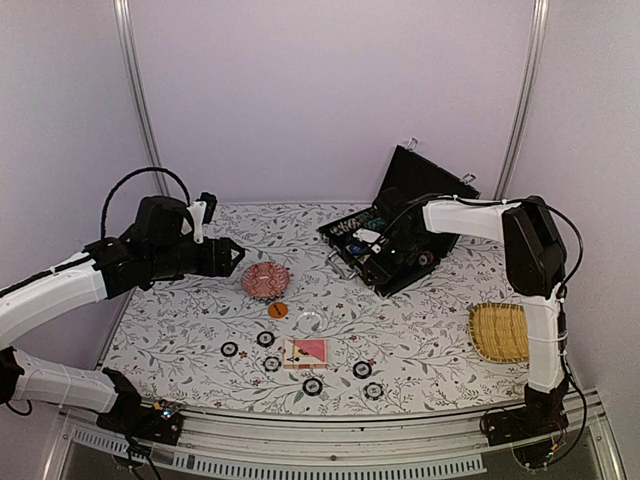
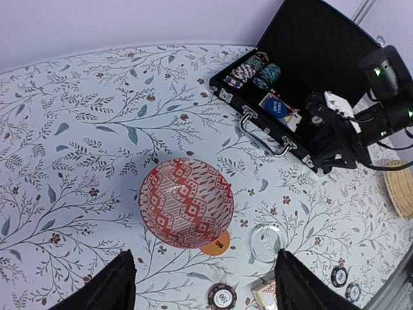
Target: Pack up texas hold em set
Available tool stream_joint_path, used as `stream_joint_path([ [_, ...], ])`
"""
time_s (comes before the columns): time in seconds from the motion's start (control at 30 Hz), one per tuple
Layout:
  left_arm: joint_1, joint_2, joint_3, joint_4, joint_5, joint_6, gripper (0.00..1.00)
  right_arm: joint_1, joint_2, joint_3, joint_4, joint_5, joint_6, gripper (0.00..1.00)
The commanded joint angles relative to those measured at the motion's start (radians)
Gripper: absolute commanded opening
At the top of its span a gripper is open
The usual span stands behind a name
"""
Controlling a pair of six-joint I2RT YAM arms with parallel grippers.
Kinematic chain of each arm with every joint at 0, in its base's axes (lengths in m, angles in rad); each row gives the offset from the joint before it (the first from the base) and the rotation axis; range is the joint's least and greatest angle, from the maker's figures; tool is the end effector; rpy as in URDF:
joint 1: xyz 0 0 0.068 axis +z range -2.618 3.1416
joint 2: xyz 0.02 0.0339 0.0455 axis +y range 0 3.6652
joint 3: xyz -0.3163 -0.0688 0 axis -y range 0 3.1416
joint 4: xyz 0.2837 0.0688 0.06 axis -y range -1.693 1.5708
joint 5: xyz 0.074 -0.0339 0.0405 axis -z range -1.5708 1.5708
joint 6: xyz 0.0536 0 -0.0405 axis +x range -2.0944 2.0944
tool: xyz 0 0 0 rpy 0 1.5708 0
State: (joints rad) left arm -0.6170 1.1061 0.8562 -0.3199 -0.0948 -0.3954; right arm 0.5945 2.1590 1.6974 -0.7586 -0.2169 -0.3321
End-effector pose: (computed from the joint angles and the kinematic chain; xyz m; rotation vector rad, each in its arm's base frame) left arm 0.2274 -0.1551 0.3155 0.1846 2.1702 -0.4871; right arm 0.4240 0.3006 0.1853 -1.2996 2.4806 0.3671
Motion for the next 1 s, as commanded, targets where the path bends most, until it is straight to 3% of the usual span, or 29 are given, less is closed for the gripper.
stream_joint_path([
  [0.0,-0.015,-0.002,-0.009,0.01,0.003,-0.009,0.75,-0.005,0.059,0.057,0.01,0.016,0.008,0.47],
  [0.23,-0.016,-0.006,-0.006,0.01,0.005,-0.009,0.75,-0.003,0.101,0.085,-0.01,-0.019,0.0,0.33],
  [0.5,-0.018,-0.001,-0.001,0.021,0.026,-0.029,0.75,-0.001,0.054,-0.029,-0.022,-0.1,-0.107,0.21],
  [0.97,-0.029,0.021,0.006,0.018,0.027,-0.013,0.75,0.019,-0.114,-0.301,-0.077,-0.104,-0.327,0.14],
])
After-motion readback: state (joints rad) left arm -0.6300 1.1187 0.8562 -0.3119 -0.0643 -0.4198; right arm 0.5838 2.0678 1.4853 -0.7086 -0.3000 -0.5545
